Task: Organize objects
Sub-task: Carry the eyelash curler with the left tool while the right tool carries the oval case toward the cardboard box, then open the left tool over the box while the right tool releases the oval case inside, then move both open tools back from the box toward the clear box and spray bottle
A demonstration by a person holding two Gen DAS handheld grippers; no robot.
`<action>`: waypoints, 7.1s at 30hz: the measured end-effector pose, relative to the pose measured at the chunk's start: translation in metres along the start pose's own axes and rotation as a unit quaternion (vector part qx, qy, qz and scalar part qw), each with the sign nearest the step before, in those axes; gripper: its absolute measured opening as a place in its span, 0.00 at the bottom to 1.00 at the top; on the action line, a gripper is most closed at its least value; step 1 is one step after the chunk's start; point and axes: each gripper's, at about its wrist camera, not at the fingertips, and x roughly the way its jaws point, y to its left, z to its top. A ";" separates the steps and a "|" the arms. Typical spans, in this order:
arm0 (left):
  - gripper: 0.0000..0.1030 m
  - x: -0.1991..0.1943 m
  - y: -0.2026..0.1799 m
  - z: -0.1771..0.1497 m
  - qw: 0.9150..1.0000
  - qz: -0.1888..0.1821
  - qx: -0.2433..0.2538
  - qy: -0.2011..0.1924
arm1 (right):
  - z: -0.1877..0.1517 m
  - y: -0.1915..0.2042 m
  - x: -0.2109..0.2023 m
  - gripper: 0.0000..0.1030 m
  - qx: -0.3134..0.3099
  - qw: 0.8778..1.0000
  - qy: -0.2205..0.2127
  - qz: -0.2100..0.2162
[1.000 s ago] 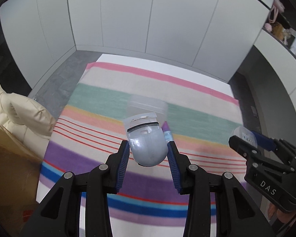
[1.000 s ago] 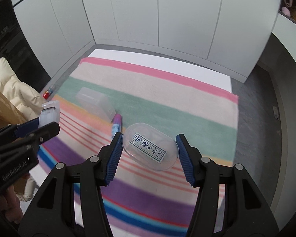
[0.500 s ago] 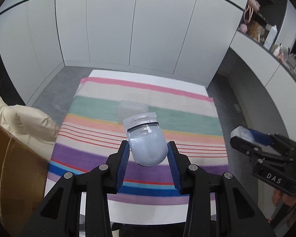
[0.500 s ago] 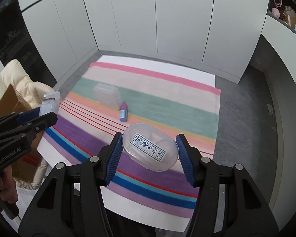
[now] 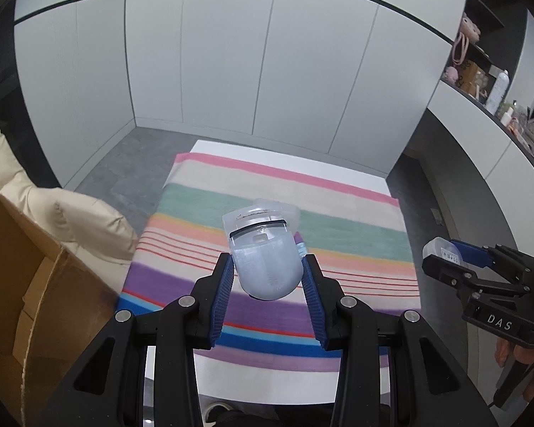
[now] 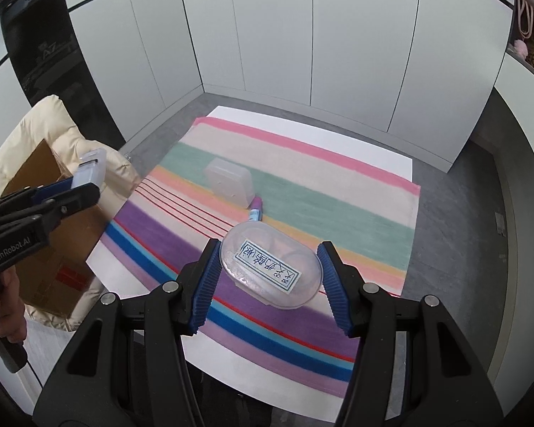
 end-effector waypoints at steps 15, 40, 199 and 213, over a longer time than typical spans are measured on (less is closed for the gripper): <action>0.39 -0.002 0.047 -0.009 0.999 0.027 -0.020 0.000 | 0.013 0.043 0.024 0.56 -0.023 0.999 0.006 0.024; 0.39 -0.040 0.133 -0.030 0.993 0.088 -0.075 -0.019 | 0.032 0.134 0.036 0.56 -0.073 0.996 -0.004 0.059; 1.00 -0.041 0.109 -0.026 0.980 0.185 -0.018 -0.064 | 0.042 0.138 0.021 1.00 -0.073 0.996 -0.045 0.035; 1.00 -0.001 0.047 -0.021 0.985 0.160 0.057 -0.026 | 0.031 0.080 0.014 1.00 -0.038 0.998 -0.043 0.005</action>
